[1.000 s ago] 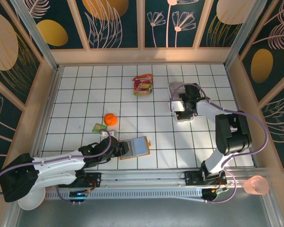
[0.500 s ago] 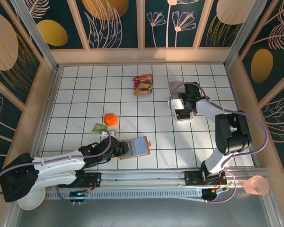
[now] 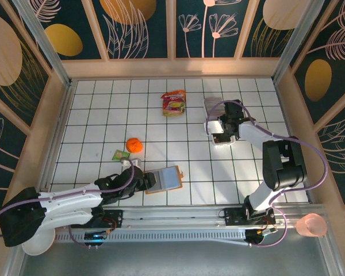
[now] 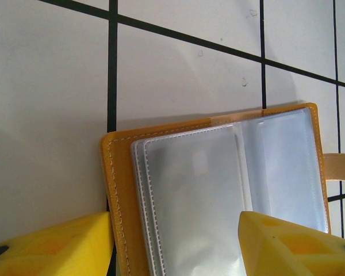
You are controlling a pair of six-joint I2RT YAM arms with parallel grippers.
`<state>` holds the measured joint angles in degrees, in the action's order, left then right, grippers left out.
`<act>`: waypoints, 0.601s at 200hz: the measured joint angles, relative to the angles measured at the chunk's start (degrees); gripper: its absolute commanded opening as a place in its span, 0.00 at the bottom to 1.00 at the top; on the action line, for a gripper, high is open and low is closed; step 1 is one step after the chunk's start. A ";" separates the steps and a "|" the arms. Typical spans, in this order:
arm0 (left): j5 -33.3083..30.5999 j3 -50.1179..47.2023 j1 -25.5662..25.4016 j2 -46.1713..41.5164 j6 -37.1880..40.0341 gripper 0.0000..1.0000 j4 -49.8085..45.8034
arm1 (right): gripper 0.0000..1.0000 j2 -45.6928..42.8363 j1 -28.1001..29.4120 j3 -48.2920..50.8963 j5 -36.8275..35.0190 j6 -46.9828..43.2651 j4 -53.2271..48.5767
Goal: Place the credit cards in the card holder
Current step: Pick up the credit card from the storage box.
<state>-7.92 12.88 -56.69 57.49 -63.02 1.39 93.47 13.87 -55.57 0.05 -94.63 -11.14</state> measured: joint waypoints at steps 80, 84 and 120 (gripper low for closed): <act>0.00 -0.28 0.00 -0.37 0.00 0.57 0.13 | 0.05 -0.87 0.11 0.00 -0.04 0.02 -2.36; 0.00 -0.31 0.00 -0.42 0.00 0.57 0.15 | 0.05 -0.96 0.11 0.00 -0.04 0.04 -2.51; 0.04 -0.61 0.00 -0.79 0.00 0.57 0.46 | 0.00 -2.08 0.17 -0.17 0.00 0.70 -5.60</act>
<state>-7.88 12.27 -56.69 56.71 -63.02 1.85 91.39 14.04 -55.75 0.05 -93.93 -16.73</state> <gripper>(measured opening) 0.569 0.049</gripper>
